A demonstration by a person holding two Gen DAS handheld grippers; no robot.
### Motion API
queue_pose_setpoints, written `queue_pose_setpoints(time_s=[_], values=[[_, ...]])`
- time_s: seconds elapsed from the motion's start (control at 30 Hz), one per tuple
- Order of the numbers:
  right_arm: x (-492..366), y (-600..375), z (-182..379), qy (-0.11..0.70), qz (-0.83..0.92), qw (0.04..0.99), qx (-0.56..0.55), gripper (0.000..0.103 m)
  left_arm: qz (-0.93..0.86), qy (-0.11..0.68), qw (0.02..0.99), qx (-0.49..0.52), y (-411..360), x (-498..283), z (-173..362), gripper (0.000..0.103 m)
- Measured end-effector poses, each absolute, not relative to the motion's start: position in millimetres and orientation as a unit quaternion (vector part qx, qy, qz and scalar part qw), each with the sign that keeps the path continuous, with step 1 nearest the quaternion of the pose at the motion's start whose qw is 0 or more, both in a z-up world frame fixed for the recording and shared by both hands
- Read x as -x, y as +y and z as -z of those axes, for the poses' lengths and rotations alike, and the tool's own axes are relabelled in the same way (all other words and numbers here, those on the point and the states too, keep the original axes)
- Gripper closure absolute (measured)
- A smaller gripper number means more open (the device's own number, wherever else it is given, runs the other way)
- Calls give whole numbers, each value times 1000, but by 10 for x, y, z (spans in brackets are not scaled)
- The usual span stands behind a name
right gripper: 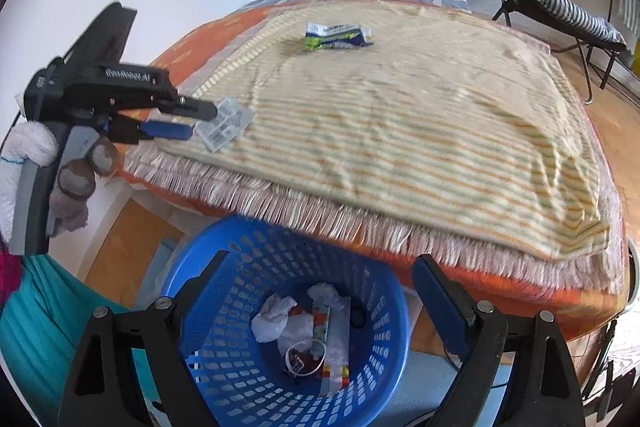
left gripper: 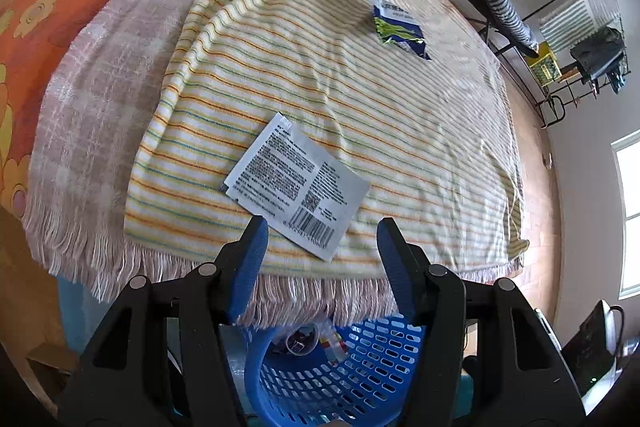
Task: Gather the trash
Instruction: 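Move the left tool to the barcode label while the right tool reaches the snack packet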
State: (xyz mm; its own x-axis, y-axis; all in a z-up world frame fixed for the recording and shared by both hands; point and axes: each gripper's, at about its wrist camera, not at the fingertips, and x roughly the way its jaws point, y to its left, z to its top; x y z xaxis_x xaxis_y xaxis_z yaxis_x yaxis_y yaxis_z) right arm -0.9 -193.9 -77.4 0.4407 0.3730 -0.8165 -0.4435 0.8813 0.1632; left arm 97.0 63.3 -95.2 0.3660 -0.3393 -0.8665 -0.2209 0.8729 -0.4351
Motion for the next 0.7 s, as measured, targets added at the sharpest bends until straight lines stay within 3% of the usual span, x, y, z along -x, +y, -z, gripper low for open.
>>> queue_pose_setpoints(time_s=[0.7], values=[[-1236,-1849,213,448,-253,857,11,12,38,572,785,235,471,-1429,1074,45]])
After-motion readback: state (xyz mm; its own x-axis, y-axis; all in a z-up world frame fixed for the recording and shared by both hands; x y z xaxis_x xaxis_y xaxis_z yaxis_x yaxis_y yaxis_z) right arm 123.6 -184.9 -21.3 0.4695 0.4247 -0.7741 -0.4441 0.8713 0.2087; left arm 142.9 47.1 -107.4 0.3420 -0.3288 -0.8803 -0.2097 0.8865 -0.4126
